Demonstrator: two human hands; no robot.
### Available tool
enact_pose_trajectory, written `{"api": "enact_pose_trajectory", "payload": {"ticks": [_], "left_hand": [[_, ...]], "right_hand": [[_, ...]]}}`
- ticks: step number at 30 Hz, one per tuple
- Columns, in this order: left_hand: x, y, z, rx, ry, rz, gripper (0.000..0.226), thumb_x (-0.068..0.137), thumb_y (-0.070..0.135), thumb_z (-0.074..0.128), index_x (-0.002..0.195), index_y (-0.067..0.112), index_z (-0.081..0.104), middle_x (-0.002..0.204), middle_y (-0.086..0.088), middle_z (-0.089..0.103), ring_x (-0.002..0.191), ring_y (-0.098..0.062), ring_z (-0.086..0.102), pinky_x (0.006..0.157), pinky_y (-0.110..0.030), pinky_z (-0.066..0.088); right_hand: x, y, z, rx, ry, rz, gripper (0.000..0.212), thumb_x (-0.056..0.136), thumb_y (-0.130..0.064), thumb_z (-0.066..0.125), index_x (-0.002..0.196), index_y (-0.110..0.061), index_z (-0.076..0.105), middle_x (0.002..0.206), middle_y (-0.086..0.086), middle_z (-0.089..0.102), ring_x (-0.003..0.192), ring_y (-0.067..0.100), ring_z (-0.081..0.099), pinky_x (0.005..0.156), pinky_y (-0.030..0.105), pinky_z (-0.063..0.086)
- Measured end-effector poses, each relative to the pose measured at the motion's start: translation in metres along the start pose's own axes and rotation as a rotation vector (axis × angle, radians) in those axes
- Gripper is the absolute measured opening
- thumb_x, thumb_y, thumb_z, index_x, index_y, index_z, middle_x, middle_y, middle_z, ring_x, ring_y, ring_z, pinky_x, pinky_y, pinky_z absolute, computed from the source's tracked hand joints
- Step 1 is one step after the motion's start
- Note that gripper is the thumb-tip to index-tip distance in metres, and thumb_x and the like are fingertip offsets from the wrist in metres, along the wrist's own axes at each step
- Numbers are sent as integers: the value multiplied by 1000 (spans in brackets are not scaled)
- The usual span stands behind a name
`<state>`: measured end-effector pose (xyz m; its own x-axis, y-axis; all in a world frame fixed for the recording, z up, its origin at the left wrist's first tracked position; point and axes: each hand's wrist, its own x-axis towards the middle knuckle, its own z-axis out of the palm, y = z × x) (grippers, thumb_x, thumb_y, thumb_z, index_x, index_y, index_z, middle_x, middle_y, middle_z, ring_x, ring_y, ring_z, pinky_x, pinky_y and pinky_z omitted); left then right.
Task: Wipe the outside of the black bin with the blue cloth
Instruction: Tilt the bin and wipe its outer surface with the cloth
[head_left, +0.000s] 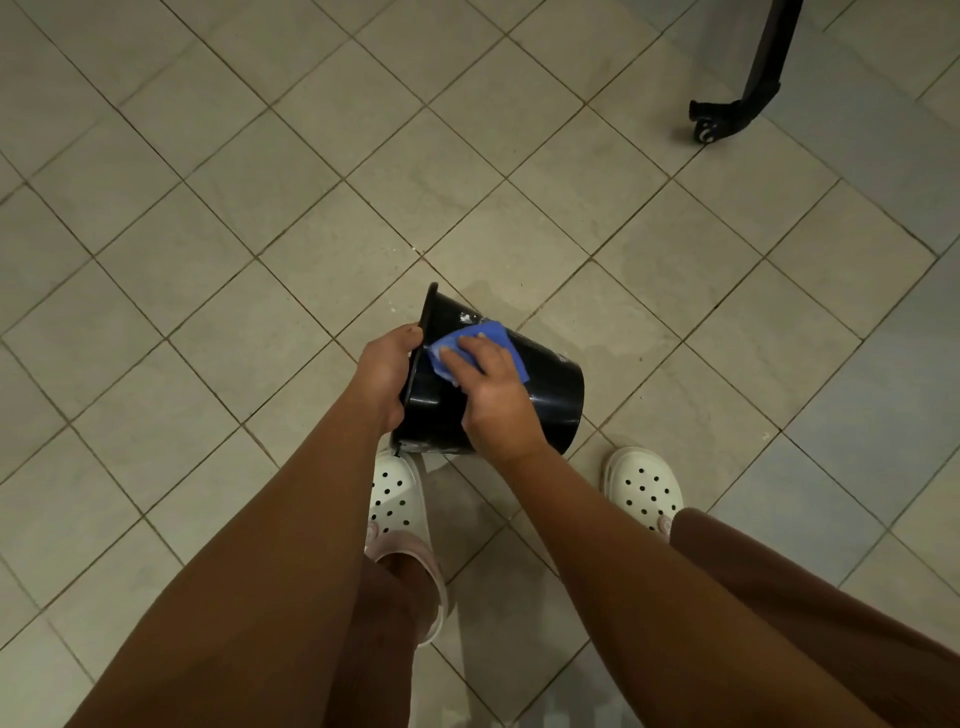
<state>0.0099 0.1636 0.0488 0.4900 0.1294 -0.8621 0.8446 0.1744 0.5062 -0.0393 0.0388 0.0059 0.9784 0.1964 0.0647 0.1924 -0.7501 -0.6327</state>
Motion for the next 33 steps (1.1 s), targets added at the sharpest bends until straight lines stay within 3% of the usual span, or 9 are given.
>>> {"api": "enact_pose_trajectory", "payload": {"ticks": [6,10,13,15,20,24,27,30,33], "left_hand": [[2,0,2,143,43,156,25,97,20,47,81,16,66,82,-12,67,78,-28,63,73,-38,53],[0,-4,1,135,80,231,27,100,25,44,88,18,67,88,-13,68,80,-28,66,74,-39,55],[-1,-4,2,144,108,233,25,100,25,43,91,18,65,92,-14,66,83,-31,64,69,-38,52],[0,-2,0,176,93,226,26,99,25,43,87,20,65,89,-13,65,83,-31,63,71,-38,51],[-1,-1,-6,167,38,213,28,99,21,44,80,21,65,78,-7,65,74,-26,62,68,-35,49],[-2,-5,-2,167,20,219,25,98,20,44,88,21,67,86,-8,68,80,-26,64,67,-34,50],[-3,-3,0,184,35,224,24,97,18,43,95,19,67,91,-12,68,84,-30,64,68,-36,50],[-2,-2,0,189,29,220,26,98,17,42,90,19,67,89,-12,67,83,-30,62,73,-37,50],[-3,-3,-1,185,22,208,27,98,18,42,85,19,65,87,-12,66,83,-29,62,75,-39,49]], "right_hand": [[-28,-12,2,-15,-1,27,66,64,13,73,126,-3,55,127,22,53,124,40,44,104,50,35],[-7,-2,-4,-72,-3,-6,62,69,8,71,127,-2,53,131,22,51,126,40,42,108,44,24],[-6,3,-5,-90,6,115,63,64,9,75,123,0,56,125,23,54,119,41,48,104,46,34],[-14,1,-4,-59,14,87,62,62,12,74,120,2,58,121,25,55,115,43,50,99,52,42],[-6,-10,1,-20,-72,7,57,73,9,68,127,-1,54,129,23,50,125,41,41,106,50,35],[16,-7,-8,-43,-95,100,53,85,-1,55,136,-4,43,138,19,39,129,34,31,109,40,29],[4,-11,-14,-75,-62,196,57,78,1,62,132,0,45,129,24,45,118,38,41,101,47,39],[-15,-21,-7,-94,-54,123,60,67,6,70,125,3,52,120,26,53,113,40,49,95,50,46],[-7,-21,-7,-68,-55,40,61,71,7,68,129,0,50,127,24,49,120,39,44,100,49,42]]}}
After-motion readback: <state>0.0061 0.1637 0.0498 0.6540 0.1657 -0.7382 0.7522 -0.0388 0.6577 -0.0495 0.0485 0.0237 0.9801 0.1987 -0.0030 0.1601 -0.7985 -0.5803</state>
